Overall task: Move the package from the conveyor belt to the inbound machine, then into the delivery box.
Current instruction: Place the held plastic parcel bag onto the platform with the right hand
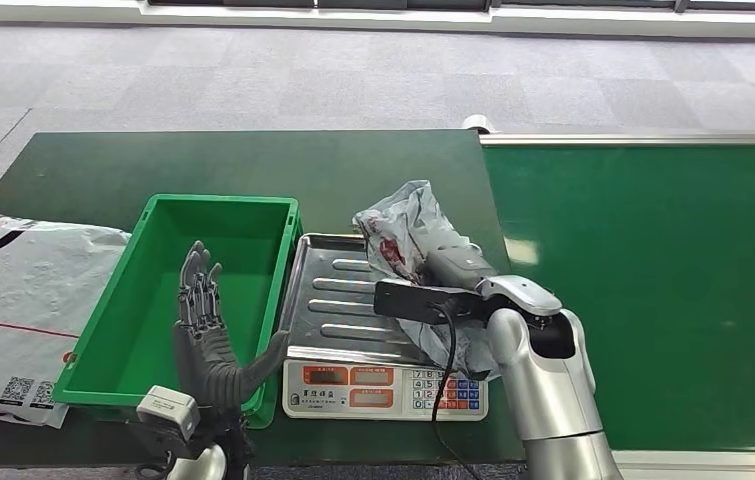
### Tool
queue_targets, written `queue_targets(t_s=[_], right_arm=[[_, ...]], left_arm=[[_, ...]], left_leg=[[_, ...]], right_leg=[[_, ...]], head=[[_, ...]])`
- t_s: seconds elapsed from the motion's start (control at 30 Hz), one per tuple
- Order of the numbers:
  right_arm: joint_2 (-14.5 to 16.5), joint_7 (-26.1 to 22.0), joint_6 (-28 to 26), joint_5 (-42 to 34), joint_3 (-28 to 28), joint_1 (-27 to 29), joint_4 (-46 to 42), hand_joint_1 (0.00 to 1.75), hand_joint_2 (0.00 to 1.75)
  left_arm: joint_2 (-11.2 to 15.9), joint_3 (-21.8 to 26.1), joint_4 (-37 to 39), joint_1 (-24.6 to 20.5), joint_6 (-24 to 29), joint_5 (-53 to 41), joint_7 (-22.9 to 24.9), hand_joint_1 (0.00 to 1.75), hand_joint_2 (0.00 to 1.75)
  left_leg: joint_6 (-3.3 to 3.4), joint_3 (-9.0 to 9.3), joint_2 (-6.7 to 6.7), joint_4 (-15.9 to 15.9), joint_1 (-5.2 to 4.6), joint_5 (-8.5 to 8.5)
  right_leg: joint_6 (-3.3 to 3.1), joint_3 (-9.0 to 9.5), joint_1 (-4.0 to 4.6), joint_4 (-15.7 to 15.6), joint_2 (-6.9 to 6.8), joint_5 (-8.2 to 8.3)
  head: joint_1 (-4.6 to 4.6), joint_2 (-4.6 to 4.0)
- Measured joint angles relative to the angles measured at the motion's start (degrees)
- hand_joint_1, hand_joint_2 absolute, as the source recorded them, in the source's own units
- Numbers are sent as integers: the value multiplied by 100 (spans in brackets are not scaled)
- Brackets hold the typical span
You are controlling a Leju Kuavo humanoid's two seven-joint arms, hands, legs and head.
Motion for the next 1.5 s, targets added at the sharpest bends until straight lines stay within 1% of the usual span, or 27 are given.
queue_targets(t_s=[0.37,0.47,0.53,0.6,0.67,0.73,0.87,0.97,1.07,1.13,1.2,1.33,1.4,1.5], right_arm=[[-17,18,0,-15,196,-9,107,175,175],[-37,15,0,-132,253,-9,137,175,175],[-70,-64,0,-325,345,-10,157,99,175],[-114,-177,0,-508,494,-9,172,11,175],[-160,-270,0,-619,661,-8,178,0,175],[-203,-312,0,-671,793,-1,181,0,175],[-275,-322,0,-871,906,44,173,0,0],[-374,-570,0,-1575,912,174,-19,0,0],[-530,-895,0,-2306,882,376,-467,0,0],[-616,-1064,0,-2500,813,537,-878,0,0],[-621,-1300,0,-2386,656,716,-1374,0,0],[-297,-2158,0,-2138,59,1086,-2591,0,0],[-152,-2293,0,-2126,-172,1225,-3227,0,0],[16,-2313,0,-2020,-390,1365,-4043,0,0]], left_arm=[[0,0,54,2,0,36,-1,0,175],[0,-2,62,7,-10,40,-1,0,175],[0,-9,71,7,-41,43,-1,0,175],[0,-27,80,7,-84,44,-1,0,175],[0,-46,88,8,-120,43,-1,0,175],[0,-56,92,9,-146,40,-1,0,175],[0,-80,93,23,-163,4,0,0,175],[0,-83,95,43,-169,-32,-1,0,175],[0,-83,94,58,-156,-36,0,0,175],[0,-83,93,66,-108,-42,-1,0,175],[0,-83,91,79,-57,-67,-2,0,175],[0,-84,84,122,-4,-151,-2,0,175],[-1,-84,74,128,-3,-191,-2,0,175],[-7,-83,46,131,-2,-303,-2,0,175]], left_leg=[[0,1,0,0,0,0],[0,0,0,0,0,0],[0,0,0,0,0,0],[0,0,0,0,0,0],[0,0,0,0,0,0],[0,0,0,0,0,0],[0,1,0,0,0,0],[0,1,0,1,-1,0],[1,-1,0,1,-1,-1],[2,-2,0,1,-1,-3],[2,-4,0,1,-1,-5],[1,-7,2,0,-1,-6],[1,-8,3,0,-1,-7],[1,-7,9,0,-1,-7]], right_leg=[[0,1,0,0,-1,0],[0,1,0,0,-1,0],[0,0,0,0,-1,0],[0,0,0,0,-1,0],[0,-1,0,0,-1,0],[0,-1,0,0,-1,0],[0,-1,0,0,-1,0],[0,-3,0,-1,-1,0],[0,-4,-1,-2,-1,0],[0,-5,-1,-2,-1,0],[0,-7,-1,-3,-1,-1],[0,-14,0,-3,0,-1],[-1,-14,0,-3,0,-2],[-2,-16,-1,-3,3,-3]], head=[[-1,0],[-1,0],[-1,0],[-1,0],[-1,0],[-1,0],[0,0],[-1,0],[-1,0],[-1,0],[-1,0],[-1,0],[-1,0],[-1,0]])
